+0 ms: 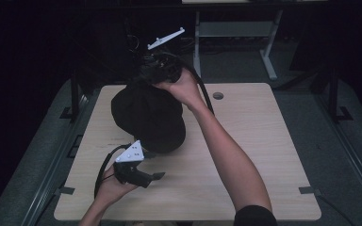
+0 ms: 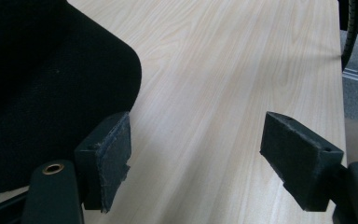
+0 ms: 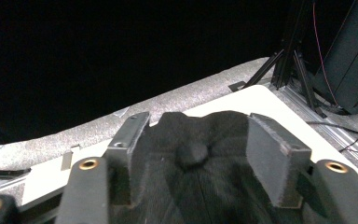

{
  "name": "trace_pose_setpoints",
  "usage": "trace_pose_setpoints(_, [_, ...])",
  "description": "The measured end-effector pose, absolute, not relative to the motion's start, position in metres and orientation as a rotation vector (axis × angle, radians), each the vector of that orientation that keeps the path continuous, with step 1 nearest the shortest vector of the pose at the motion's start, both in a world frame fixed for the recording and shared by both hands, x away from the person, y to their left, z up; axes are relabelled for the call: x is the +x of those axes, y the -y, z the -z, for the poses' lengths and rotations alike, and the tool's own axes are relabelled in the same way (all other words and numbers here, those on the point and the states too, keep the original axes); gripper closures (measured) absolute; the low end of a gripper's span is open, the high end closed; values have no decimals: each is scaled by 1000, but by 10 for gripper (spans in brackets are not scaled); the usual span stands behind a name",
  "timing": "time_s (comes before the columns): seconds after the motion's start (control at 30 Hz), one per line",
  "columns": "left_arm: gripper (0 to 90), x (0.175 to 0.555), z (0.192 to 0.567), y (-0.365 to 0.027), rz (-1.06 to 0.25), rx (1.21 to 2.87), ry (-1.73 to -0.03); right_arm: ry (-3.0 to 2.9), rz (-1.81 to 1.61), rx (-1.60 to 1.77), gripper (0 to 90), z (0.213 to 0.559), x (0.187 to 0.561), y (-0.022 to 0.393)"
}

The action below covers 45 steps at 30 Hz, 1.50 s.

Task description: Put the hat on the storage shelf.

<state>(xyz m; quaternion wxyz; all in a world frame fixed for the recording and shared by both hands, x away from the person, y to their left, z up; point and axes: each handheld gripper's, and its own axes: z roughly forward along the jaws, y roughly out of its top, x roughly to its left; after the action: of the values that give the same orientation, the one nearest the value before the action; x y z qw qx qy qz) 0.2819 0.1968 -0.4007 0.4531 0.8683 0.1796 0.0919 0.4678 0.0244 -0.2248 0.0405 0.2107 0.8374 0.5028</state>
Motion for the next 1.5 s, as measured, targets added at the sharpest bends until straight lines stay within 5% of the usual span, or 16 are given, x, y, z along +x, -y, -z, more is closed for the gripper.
trace_pose_setpoints(1.5, [223,275,402,-191,-211,2124,-440,-2387,-1573,859,262,256,392,144])
